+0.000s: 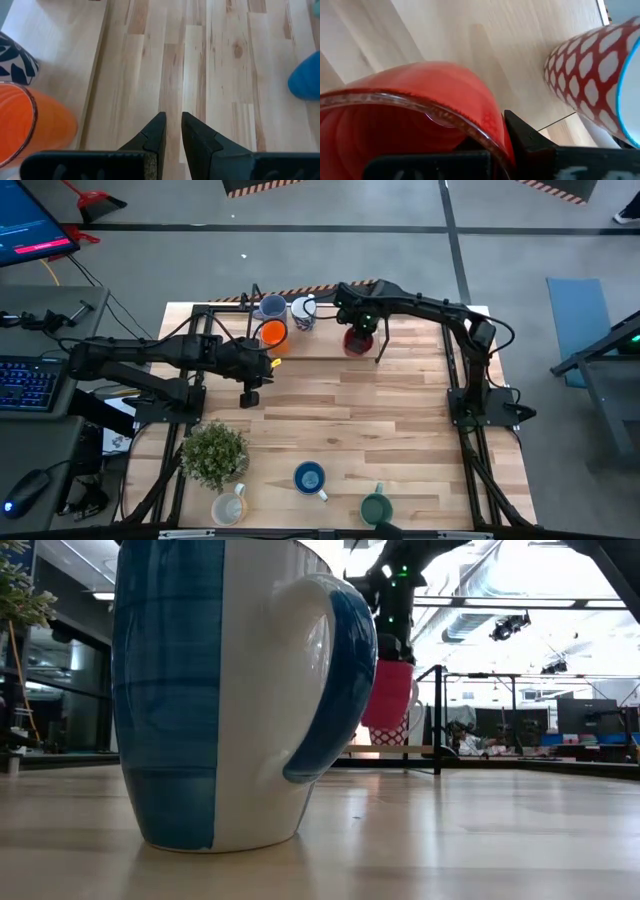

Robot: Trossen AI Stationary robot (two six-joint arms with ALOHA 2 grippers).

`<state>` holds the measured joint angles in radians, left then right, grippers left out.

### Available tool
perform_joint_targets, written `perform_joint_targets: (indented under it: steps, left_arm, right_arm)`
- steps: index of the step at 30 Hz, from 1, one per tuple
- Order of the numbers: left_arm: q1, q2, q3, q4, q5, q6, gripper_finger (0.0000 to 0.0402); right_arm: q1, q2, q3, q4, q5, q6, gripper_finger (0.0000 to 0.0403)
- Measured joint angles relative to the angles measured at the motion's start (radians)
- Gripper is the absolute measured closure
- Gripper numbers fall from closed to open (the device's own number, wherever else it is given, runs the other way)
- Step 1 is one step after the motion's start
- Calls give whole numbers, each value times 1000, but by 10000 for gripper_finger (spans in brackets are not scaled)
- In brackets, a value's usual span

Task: Place coffee mugs
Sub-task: Put the red mug on the shelf

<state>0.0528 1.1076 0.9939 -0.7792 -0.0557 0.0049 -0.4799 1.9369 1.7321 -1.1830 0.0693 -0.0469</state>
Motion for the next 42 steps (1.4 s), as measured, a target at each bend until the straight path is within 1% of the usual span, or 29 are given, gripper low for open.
perform_joint_targets:
  steps: [5, 11, 19, 23, 33, 36, 42]
  left_arm:
    - [0, 0, 0, 0, 0, -2, 351]
    - [0, 0, 0, 0, 0, -2, 351]
    - [-1, 0, 0, 0, 0, -21, 351]
    - [-1, 0, 0, 0, 0, -21, 351]
    - [-1, 0, 0, -1, 0, -29, 351]
    - [-1, 0, 0, -1, 0, -36, 351]
    - [-1, 0, 0, -1, 0, -38, 351]
  right_arm:
    - [-23, 1, -46, 1, 20, -4, 403]
    - [-28, 1, -46, 32, 45, -21, 403]
    - [-32, 1, -46, 11, 88, -41, 403]
    - [-31, 1, -46, 6, 73, -45, 403]
    - [-31, 1, -46, -10, 77, -40, 402]
    - [-31, 1, -46, -10, 77, -40, 393]
    - [-31, 0, -46, -10, 97, -18, 351]
